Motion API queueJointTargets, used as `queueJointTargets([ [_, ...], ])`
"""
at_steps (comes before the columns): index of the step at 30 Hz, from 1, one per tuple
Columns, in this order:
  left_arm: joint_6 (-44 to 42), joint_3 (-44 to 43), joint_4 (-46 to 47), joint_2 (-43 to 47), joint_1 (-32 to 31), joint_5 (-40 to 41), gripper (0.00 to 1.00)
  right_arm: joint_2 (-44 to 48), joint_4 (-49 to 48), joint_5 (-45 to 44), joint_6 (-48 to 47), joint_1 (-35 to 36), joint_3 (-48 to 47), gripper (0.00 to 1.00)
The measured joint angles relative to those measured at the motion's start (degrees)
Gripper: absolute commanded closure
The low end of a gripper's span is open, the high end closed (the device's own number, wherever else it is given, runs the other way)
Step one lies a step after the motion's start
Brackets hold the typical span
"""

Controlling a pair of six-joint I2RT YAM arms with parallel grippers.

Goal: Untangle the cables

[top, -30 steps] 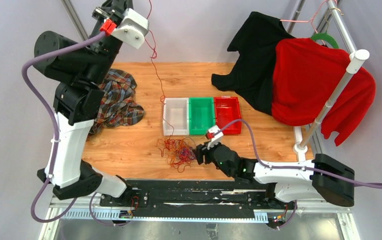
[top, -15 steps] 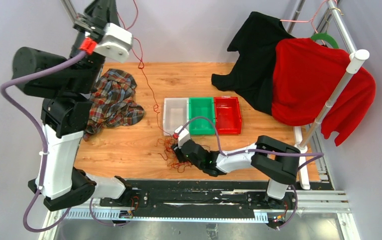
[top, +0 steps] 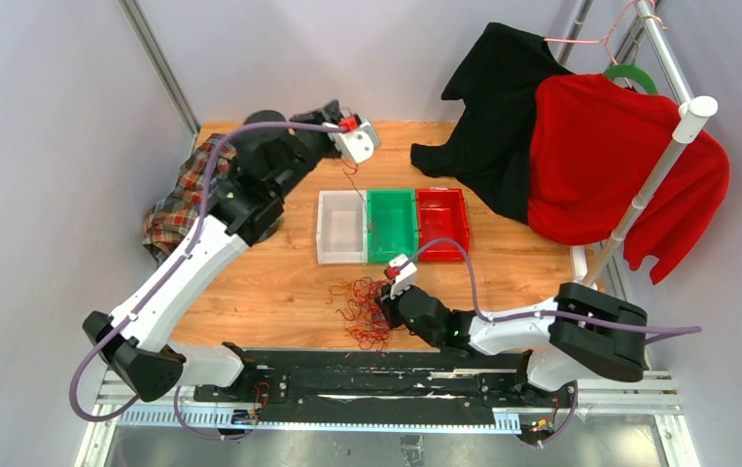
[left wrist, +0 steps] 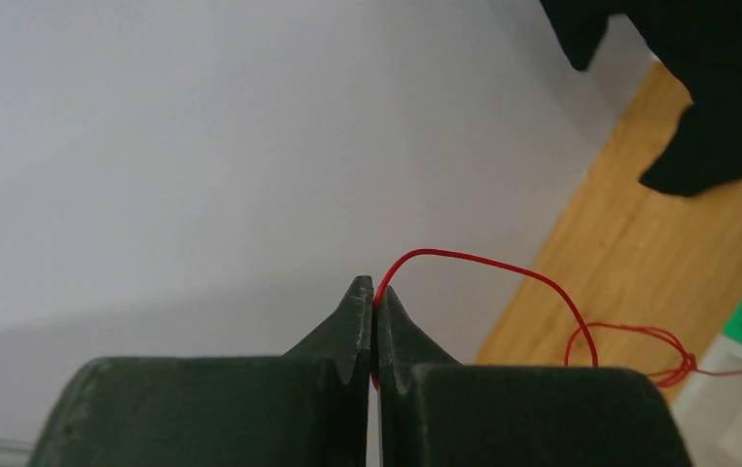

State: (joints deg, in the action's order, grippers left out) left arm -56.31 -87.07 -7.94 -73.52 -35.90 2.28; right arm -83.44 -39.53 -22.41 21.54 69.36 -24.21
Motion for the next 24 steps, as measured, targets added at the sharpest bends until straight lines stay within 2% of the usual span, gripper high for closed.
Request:
queueJointTargets([
  [7, 4.28, 13.31, 1.75, -2.49, 3.10, 1.33, 1.00, 6.12, 2.23, 0.33, 1.36, 0.00, 1.68, 0.98],
  [9, 5.64, 16.74, 2.32, -2.73, 3.58, 1.57, 1.00, 6.67, 2.62, 0.33, 1.51, 0.00, 1.81, 0.96],
  [13, 7.41, 21.57, 0.92, -2.86, 3.63, 1.49, 0.99, 7.13, 3.98, 0.33, 1.75, 0.00, 1.88, 0.66],
  [16, 7.45, 23.43, 0.17, -2.84, 3.63, 1.79, 0.99, 9.31, 4.98, 0.09, 2.14, 0.00, 2.19, 0.50],
  [21, 7.34, 26.95, -1.31, -2.78, 3.63, 2.40, 0.99, 20.50, 9.09, -1.75, 1.97, -0.92, 2.73, 0.40],
  [24, 7.32, 27.87, -1.88, -2.38, 3.76, 3.32, 0.99, 27.50, 12.09, -2.08, 2.67, -5.22, 2.51, 0.38],
])
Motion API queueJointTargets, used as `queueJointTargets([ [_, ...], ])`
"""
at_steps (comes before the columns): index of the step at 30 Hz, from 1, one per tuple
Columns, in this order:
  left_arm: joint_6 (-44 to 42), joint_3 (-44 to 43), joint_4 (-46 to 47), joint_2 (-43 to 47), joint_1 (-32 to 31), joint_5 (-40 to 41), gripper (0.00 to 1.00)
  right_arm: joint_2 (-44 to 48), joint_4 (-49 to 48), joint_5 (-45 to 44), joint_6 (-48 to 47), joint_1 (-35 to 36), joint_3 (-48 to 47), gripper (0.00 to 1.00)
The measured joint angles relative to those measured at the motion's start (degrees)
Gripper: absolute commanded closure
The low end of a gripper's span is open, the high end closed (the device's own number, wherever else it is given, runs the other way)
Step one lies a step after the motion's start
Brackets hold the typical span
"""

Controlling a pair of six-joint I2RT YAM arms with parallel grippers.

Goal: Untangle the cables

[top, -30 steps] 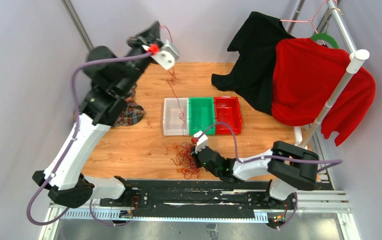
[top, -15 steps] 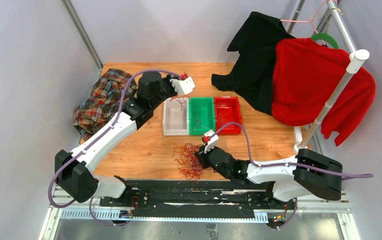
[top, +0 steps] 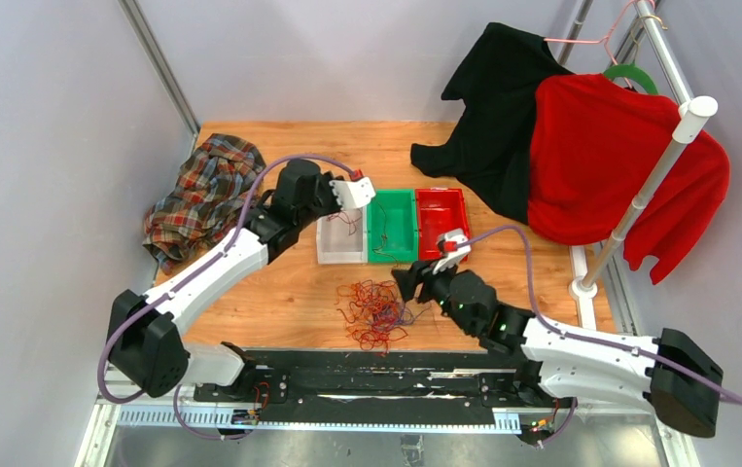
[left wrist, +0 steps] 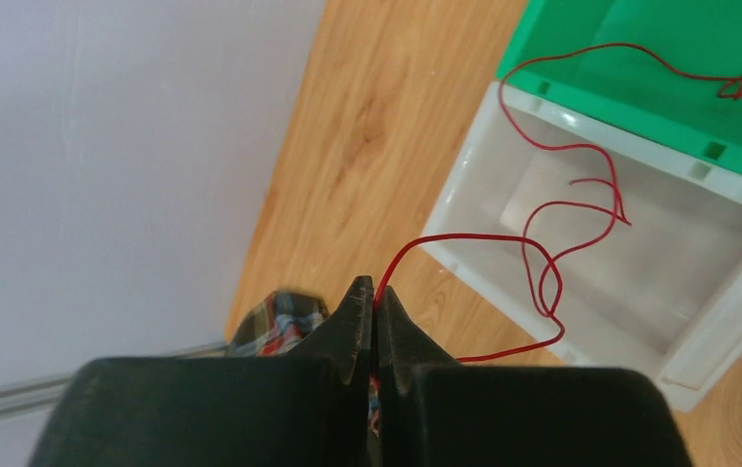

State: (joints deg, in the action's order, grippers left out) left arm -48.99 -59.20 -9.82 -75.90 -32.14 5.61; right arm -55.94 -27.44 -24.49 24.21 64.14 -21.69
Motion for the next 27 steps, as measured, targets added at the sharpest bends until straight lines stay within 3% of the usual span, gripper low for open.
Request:
queueJointTargets([
  [3, 0.85, -2.08, -1.40, 1.49, 1.09, -0.07, 1.00, 1.42, 2.49, 1.16, 0.22, -5.97, -1.27, 0.37],
  [6, 1.73, -10.86, -4.44, 2.62, 2.45, -1.07, 1.00, -2.78, 4.13, 3.69, -0.15, -10.80, -4.52, 0.37],
  [11, 3.41, -27.30, -4.68, 5.62, 2.71, -3.41, 1.00, -13.40, 3.91, 8.00, -1.99, -12.17, -11.21, 0.37],
  [14, 4.35, -31.87, -4.02, 8.07, 2.71, -4.55, 1.00, -18.67, 2.23, 10.49, -2.78, -12.20, -12.87, 0.36],
  [19, 5.20, -30.64, -3.52, 11.23, 2.71, -6.01, 1.00, -25.46, 0.24, 14.56, -2.93, -12.22, -13.53, 0.39],
  [27, 5.25, -21.79, -3.93, 7.54, 2.71, -5.84, 1.00, -28.11, -1.86, 18.62, -1.79, -12.22, -13.53, 0.59],
])
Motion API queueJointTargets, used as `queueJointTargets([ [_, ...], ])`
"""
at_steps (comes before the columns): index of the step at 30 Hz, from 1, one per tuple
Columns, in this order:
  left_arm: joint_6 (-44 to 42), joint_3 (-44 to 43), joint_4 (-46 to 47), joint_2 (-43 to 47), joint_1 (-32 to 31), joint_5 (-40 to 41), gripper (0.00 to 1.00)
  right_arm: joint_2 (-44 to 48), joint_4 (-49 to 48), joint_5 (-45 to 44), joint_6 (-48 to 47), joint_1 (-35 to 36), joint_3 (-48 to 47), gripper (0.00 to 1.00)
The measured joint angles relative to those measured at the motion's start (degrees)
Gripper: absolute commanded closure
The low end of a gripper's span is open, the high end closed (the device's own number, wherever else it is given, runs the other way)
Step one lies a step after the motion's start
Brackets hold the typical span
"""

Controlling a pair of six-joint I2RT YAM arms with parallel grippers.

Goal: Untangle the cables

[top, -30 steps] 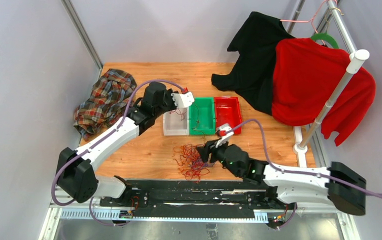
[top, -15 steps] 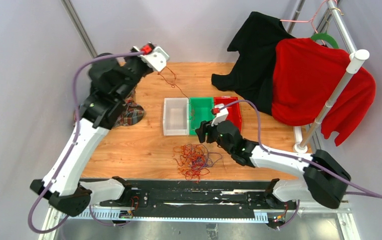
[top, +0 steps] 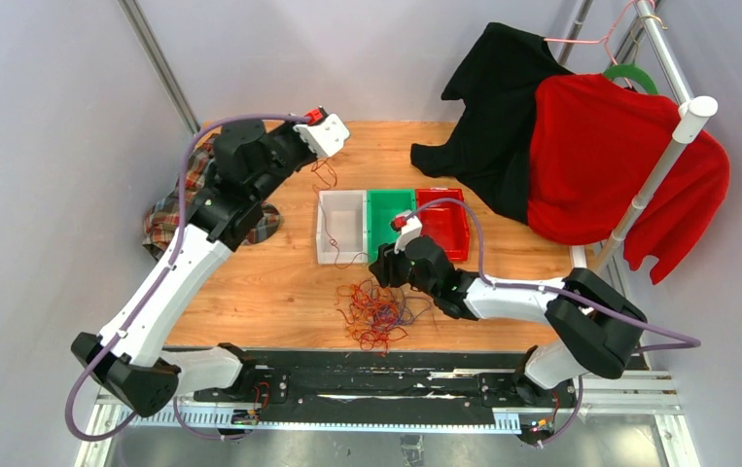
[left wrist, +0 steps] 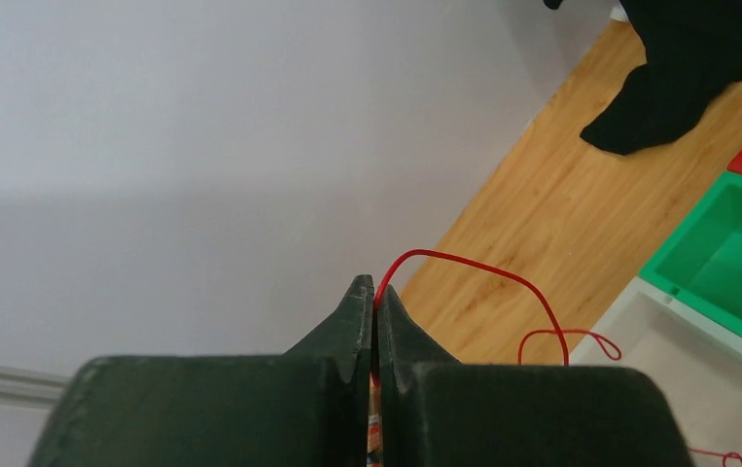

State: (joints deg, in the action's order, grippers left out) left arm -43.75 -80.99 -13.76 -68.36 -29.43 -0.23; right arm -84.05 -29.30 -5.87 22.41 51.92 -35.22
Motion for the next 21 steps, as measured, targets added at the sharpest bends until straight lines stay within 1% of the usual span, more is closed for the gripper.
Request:
queueJointTargets([
  [3, 0.02, 0.96, -0.07, -1.77, 0.00, 0.07, 1.00, -1.57, -1.46, 1.79, 0.70, 0.02, -0.13, 0.61],
  [6, 0.02, 1.09, 0.22, -2.21, 0.00, 0.28, 1.00, -3.67, -2.19, 2.97, 1.40, 0.02, -0.74, 0.56],
  [10, -0.11, 2.25, 2.12, -2.25, 0.00, 0.50, 1.00, -5.03, -2.29, 2.89, 2.36, 0.02, -0.90, 0.56],
  [13, -0.44, 5.64, 3.67, -2.45, 0.00, 0.79, 1.00, -5.42, -1.57, 2.16, 3.43, 0.02, -0.94, 0.54],
  [16, -0.57, 10.82, 4.63, -3.41, 0.00, 0.90, 1.00, -5.27, -0.02, 0.81, 4.70, 0.04, -0.94, 0.52],
  [21, 0.13, 15.96, 4.22, -7.76, 0.00, 0.68, 1.00, -5.01, 4.61, -2.19, 7.54, 0.72, -1.73, 0.50],
])
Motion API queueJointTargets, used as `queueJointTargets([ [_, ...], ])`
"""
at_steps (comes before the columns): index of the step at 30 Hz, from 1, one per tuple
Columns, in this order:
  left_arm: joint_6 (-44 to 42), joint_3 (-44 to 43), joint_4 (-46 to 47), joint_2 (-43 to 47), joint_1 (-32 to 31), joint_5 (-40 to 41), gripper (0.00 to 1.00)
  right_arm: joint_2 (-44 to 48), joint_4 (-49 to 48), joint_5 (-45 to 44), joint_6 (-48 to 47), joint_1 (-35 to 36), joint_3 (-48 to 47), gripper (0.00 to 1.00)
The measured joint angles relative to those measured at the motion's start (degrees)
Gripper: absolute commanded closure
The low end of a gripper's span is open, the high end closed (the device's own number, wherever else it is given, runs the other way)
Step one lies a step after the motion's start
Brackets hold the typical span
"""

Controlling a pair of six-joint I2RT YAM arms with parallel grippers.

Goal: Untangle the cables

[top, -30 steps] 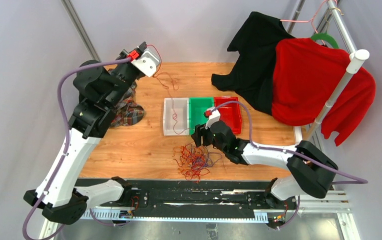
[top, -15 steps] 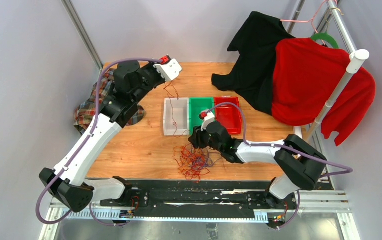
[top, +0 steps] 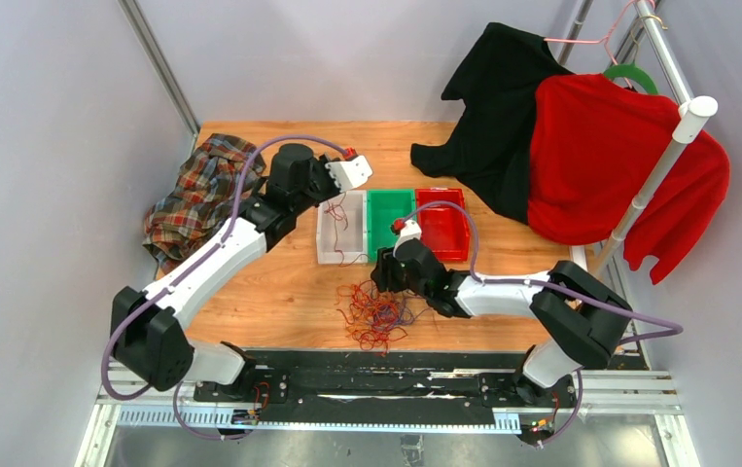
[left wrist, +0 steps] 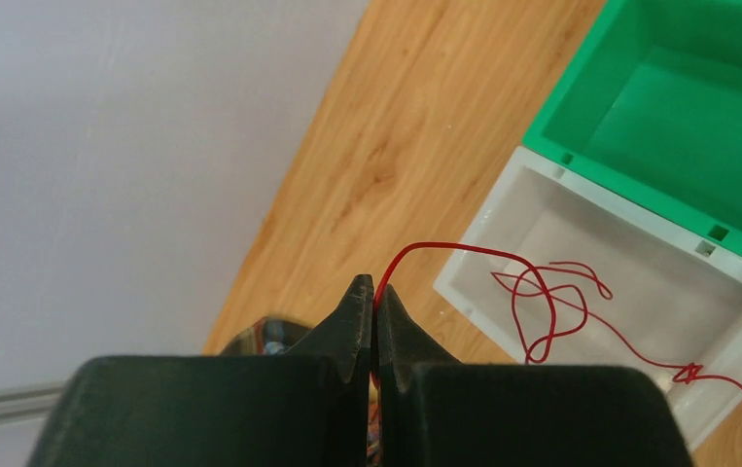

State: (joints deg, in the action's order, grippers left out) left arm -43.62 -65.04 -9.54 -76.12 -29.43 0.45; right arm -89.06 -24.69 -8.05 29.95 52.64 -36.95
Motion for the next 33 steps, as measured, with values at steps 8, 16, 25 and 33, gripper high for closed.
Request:
queueJointTargets([
  [8, 1.42, 0.22, -0.46, -4.66, 0.00, -1.51, 0.41, -1.36, 0.02, -0.87, 2.69, 0.63, -1.31, 0.60],
  [16, -0.35, -2.16, -12.79, -6.05, 0.15, -4.79, 0.10, -6.43, -6.71, 1.07, 5.90, 0.57, -2.56, 0.95],
  [25, -5.22, -12.72, -29.81, -1.25, 1.62, -18.60, 0.07, 1.79, -15.82, 4.24, 4.52, 0.52, -0.15, 0.99],
  [33, -14.27, -11.30, -41.86, 1.86, 1.62, -30.34, 0.13, 7.54, -19.04, 9.84, 2.10, 0.46, -0.15, 0.99],
])
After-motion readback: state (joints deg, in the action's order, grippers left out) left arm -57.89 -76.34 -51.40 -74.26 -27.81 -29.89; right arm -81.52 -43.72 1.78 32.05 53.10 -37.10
